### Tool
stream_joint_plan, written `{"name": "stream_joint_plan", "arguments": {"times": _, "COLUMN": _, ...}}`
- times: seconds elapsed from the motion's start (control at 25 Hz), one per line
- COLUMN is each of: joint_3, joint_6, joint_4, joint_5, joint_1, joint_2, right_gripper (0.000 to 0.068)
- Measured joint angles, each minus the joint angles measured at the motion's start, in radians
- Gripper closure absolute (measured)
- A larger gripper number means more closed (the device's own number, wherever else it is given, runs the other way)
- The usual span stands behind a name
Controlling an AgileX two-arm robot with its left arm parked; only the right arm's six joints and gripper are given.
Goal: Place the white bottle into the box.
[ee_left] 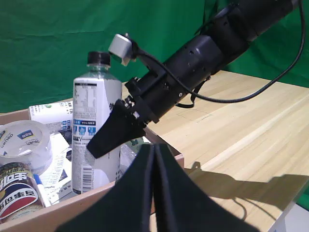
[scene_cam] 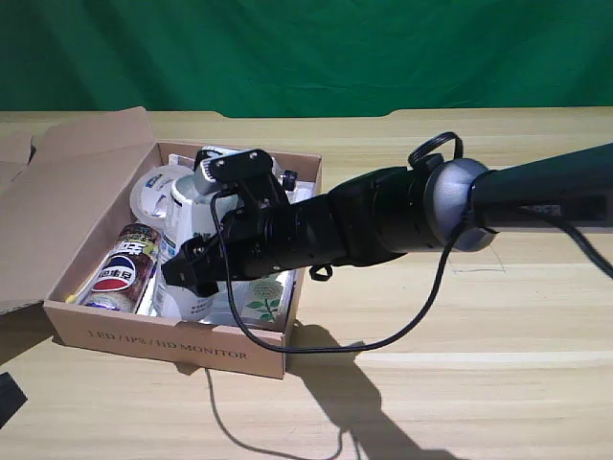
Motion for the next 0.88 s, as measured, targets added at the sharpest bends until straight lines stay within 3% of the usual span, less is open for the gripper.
{"name": "stream_joint_plan", "arguments": {"times": 0.36, "joint_3": -0.004, "joint_6": 0.026, "joint_4": -0.01, "joint_5": 0.01, "joint_1": 0.0, "joint_2": 0.041, "right_gripper": 0.0154}}
{"name": "stream_joint_plan", "arguments": {"times": 0.56, "joint_3": -0.004, "joint_6": 0.046, "joint_4": -0.009, "joint_5": 0.03, "joint_1": 0.0, "joint_2": 0.041, "right_gripper": 0.0012}}
{"name": "stream_joint_plan", "arguments": {"times": 0.88, "joint_3": -0.004, "joint_6": 0.048, "joint_4": -0.011, "joint_5": 0.038, "joint_1": -0.037, "joint_2": -0.087, "right_gripper": 0.001}}
